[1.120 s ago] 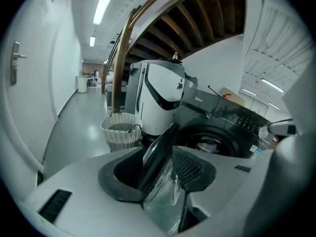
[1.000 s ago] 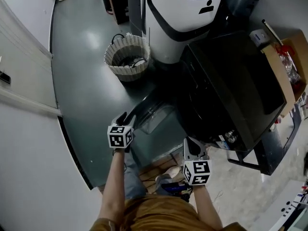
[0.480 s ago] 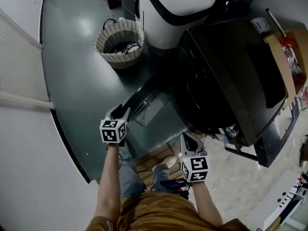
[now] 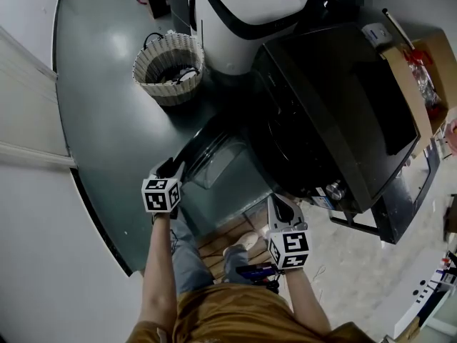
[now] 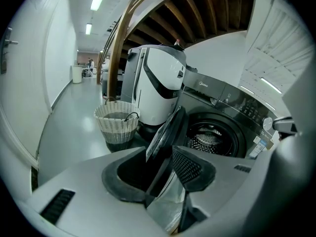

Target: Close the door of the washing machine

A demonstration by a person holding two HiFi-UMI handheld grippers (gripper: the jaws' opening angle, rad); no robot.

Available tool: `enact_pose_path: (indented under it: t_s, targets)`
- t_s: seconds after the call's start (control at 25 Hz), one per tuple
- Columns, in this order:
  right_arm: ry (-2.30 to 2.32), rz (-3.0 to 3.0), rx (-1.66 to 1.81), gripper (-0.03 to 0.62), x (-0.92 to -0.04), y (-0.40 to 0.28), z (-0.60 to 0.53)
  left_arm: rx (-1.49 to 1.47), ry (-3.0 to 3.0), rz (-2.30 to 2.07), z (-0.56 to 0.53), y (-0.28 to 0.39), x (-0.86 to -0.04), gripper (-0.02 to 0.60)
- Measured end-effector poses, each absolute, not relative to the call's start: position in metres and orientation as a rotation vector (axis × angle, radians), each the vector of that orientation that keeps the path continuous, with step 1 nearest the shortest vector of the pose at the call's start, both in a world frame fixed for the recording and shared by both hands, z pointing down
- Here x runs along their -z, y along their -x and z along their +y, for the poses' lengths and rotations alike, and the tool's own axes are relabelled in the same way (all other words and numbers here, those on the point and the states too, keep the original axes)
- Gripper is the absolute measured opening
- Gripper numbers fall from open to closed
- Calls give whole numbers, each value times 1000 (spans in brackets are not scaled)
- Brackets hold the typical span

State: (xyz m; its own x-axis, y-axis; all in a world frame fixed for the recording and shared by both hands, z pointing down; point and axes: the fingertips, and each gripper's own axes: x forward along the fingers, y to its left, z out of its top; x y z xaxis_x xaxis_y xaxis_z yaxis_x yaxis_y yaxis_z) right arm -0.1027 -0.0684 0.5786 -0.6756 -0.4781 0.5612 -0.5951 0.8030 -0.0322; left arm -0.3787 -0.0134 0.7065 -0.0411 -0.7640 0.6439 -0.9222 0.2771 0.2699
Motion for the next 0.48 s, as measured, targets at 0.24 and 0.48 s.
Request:
enact_pose_path:
  t_s: [0.24, 0.48]
  targets:
    - [-801, -2503, -298, 12, -570, 102, -69, -317, -1529, -1806, -13, 371, -707, 178]
    - [-821, -2500, -313, 12, -569, 94, -70, -355, -1518, -1782, -11, 358, -705, 170]
